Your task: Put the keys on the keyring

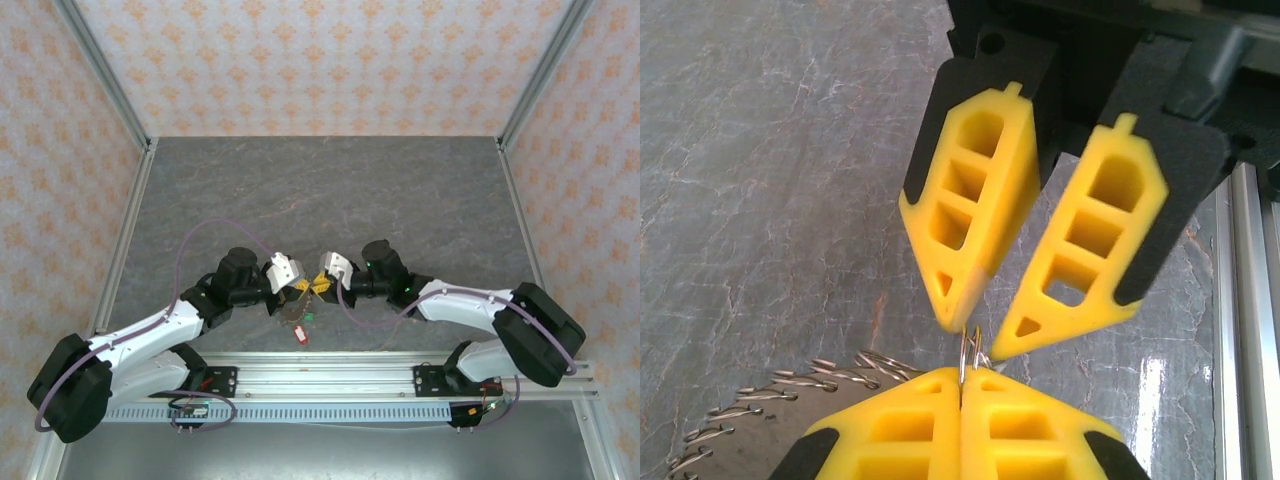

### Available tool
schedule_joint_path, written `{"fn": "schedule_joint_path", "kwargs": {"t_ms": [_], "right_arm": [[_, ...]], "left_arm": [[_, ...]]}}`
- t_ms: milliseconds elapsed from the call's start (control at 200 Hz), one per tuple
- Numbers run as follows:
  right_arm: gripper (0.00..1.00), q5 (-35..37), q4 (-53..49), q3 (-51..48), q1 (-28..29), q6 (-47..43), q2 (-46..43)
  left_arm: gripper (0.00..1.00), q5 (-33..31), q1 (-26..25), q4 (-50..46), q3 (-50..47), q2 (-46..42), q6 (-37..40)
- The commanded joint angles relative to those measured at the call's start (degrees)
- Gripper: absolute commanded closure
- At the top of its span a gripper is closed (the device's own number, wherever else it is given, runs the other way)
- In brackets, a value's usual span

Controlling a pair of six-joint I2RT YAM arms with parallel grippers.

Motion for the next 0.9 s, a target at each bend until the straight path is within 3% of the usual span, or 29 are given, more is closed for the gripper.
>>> {"fn": "schedule_joint_path", "kwargs": {"t_ms": [0,130,485,891], "right_arm": [[0.88,-0.2,2.1,1.7,0.2,0.5,1.8],[1.00,-1.3,-1.5,2.3,0.3,0.1,4.5],[1.00,0.6,4.4,-0.6,0.4,5.3,8.2],[0.97,11.0,1.2,3.0,5.2,-0.8,9.0]], "left_arm": [[1.00,1.9,0.1,0.6,0.7,-0.4,-0.2],[1.00,1.6,0.1,2.3,0.3,-0.6,-1.0],[1.00,0.1,0.1,5.0,-1.0,-3.1,-2.4],[1.00,0.1,0.1,6.3,0.0,0.3,-4.2]]}}
